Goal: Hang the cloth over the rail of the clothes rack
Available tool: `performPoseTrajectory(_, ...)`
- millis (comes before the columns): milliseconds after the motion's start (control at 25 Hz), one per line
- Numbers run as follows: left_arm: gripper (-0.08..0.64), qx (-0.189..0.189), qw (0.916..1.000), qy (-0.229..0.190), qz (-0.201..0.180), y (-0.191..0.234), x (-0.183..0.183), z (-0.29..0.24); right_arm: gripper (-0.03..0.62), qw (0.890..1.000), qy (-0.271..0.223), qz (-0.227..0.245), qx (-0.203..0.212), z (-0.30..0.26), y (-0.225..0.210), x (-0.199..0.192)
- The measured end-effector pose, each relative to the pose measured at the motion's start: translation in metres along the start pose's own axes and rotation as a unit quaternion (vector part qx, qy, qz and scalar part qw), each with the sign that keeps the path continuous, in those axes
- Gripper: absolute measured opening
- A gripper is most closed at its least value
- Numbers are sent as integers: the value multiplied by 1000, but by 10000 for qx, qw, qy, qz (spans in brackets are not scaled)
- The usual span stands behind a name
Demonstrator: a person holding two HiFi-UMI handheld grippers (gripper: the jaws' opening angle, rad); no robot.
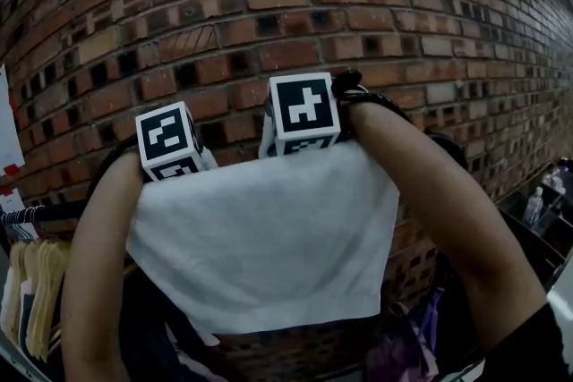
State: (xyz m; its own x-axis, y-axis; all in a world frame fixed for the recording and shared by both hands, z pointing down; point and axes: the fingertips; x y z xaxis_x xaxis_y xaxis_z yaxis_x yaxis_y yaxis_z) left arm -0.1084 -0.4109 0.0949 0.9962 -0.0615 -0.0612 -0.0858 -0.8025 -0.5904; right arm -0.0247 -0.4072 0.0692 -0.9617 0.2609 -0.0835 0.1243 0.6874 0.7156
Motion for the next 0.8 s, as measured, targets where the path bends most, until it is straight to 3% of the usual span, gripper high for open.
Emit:
performPoseTrajectory(40,32,-241,9996,161,78,-7,-6,-5,15,9999,7,24,120,-1,4,1)
performPoseTrajectory(120,131,-378,9988,217,199,-10,-9,-8,39,9996,-35,7,285,-2,8,1)
performPoseTrajectory(240,245,-300,9994,11,168,-8,-3,-4,209,9988,-270,-182,367,2,7,5)
performPoseTrajectory(320,282,-240,9993,-229,151,-4,1,3,222,9986,-343,-229,319,4,2,4)
performPoseTrajectory(440,284,-186,9979,-589,172,-1,8,11,222,9984,-409,-247,291,9,2,5)
performPoseTrajectory(640,284,-559,9971,-205,464,-11,-11,2,222,9989,-143,-366,239,7,-2,-9)
performPoseTrajectory(800,284,-526,9968,-378,471,-9,-9,6,222,9979,-155,-583,250,13,-8,-15)
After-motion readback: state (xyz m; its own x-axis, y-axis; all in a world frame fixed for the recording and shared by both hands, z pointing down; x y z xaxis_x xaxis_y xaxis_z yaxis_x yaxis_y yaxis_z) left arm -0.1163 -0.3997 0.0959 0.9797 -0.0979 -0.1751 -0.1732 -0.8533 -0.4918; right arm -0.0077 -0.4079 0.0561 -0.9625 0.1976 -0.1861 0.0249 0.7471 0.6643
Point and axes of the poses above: the fingertips, and each gripper's own axes: z backward along the fingers, y to its left, x out of its top, and after that the axes turned 10 degrees about y, right-handed
